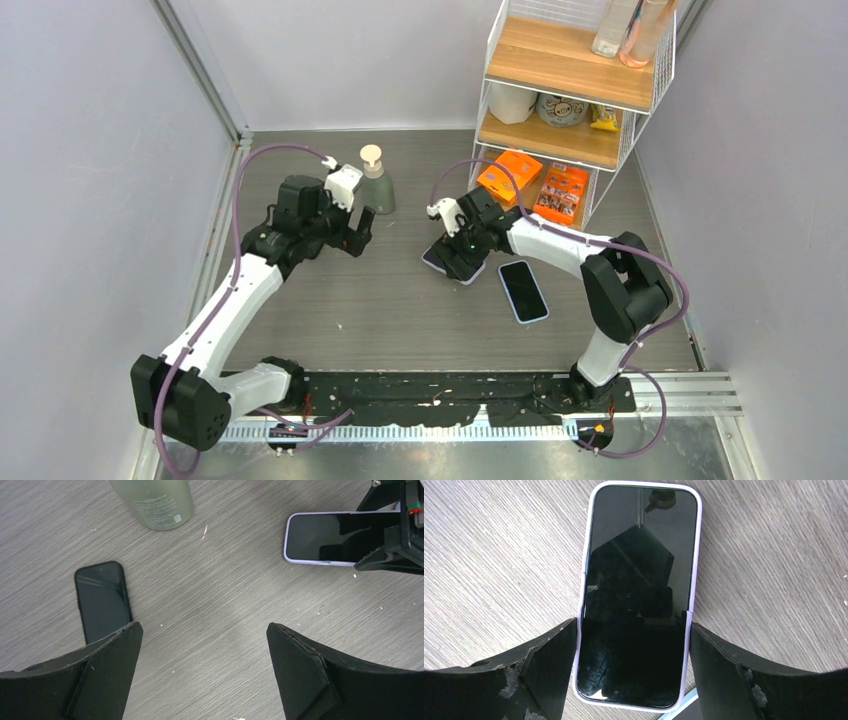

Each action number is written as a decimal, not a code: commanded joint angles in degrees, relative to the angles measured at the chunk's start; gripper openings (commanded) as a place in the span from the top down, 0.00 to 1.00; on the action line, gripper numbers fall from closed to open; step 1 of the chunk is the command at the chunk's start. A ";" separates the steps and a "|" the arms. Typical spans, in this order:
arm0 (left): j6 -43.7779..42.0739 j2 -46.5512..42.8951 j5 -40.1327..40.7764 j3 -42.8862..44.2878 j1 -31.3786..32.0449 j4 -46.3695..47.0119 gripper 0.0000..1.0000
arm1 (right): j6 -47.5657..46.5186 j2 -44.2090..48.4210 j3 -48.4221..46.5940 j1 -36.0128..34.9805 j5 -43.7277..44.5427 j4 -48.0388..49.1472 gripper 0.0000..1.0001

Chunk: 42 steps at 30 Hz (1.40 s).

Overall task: Take the phone out of the phone case
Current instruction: Pick up the phone at the center of the board.

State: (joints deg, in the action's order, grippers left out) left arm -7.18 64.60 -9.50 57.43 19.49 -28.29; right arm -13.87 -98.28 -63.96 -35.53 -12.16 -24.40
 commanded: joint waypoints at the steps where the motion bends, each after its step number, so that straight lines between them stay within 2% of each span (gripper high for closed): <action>1: 2.73 1.05 -2.74 -0.44 -0.24 4.12 0.01 | -1.07 2.10 0.12 -0.42 -2.58 2.08 0.95; 7: 3.27 1.31 -3.68 -1.32 -0.24 4.47 0.01 | -1.10 -2.38 -1.14 -0.42 -0.82 -0.17 0.93; 9: 3.31 1.14 -3.77 -1.44 -0.24 4.48 0.01 | -0.83 -3.84 -1.57 -0.46 0.54 -0.36 0.74; 11: 3.21 1.05 -3.85 -1.61 -0.24 4.37 0.01 | -0.80 -5.03 -1.74 -0.57 1.43 -0.41 0.61; 16: 3.18 0.75 -3.93 -1.81 -0.24 4.41 0.01 | -0.89 -6.94 -3.00 -0.91 2.88 -0.91 0.45; 17: 3.19 0.72 -3.87 -1.77 -0.24 4.34 0.01 | -0.89 -7.04 -3.18 -1.18 3.08 -0.78 0.37; 21: 3.07 0.64 -3.89 -1.80 -0.24 4.18 0.01 | -1.12 -7.67 -4.03 -2.20 4.43 -1.07 0.22; 27: 2.62 0.25 -3.42 -1.75 -0.24 3.95 0.01 | -2.05 -8.75 -5.66 -3.15 5.45 -2.02 0.07; 31: 2.44 0.05 -3.23 -1.92 -0.24 4.01 0.01 | -2.26 -9.58 -6.54 -3.46 5.79 -2.53 0.01; 37: 2.22 -0.39 -2.88 -2.04 -0.24 3.78 0.01 | -2.31 -10.29 -7.00 -3.81 5.95 -2.90 0.01; 39: 2.11 -0.67 -2.73 -2.13 -0.24 3.90 0.01 | -2.54 -10.53 -7.09 -3.84 5.61 -3.23 0.03; 42: 1.92 -1.15 -2.31 -2.30 -0.24 3.94 0.01 | -2.76 -11.32 -7.69 -3.82 4.78 -4.00 0.13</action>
State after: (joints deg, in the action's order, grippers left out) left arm -4.91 65.60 -12.05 55.46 19.49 -26.57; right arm -16.05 -107.55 -69.84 -38.89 -6.72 -27.51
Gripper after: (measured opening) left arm 0.993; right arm 0.932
